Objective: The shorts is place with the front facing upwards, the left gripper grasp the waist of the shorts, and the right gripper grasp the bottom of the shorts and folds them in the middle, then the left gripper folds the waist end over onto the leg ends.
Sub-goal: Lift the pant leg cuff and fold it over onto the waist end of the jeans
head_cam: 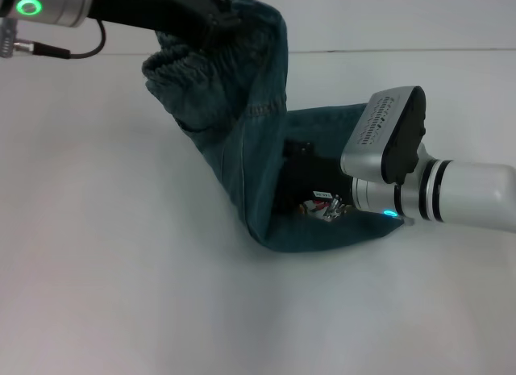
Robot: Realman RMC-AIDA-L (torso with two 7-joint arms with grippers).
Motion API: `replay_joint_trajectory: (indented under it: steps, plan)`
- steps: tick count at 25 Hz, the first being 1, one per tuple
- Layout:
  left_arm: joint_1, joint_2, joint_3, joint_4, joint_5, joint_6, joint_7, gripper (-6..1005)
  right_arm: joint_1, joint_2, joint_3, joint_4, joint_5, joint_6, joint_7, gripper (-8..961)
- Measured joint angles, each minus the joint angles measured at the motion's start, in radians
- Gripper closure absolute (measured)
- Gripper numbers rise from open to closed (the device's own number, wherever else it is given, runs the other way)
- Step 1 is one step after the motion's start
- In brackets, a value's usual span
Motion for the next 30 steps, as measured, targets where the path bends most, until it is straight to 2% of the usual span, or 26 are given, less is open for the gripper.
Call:
replay_joint_trajectory:
  steps: [7,17,23,30]
  plan:
    - [-0.002,-0.001,0.099,-0.010,0.002,-0.060,-0.033,949,0.020,0.000,-0.019,0.029,0.000,-0.011,0.013,45]
    - [-0.004,-0.002,0.221,-0.066,0.005,-0.164,-0.041,949,0.004,0.000,-0.019,0.029,-0.001,-0.010,0.027,45]
    - [-0.004,-0.001,0.238,-0.086,0.007,-0.185,-0.036,950,-0.030,-0.009,-0.017,0.005,0.002,-0.010,0.051,44]
    - [-0.004,0.001,0.248,-0.092,0.007,-0.187,-0.031,950,-0.124,-0.020,-0.055,-0.117,-0.001,-0.025,0.127,45]
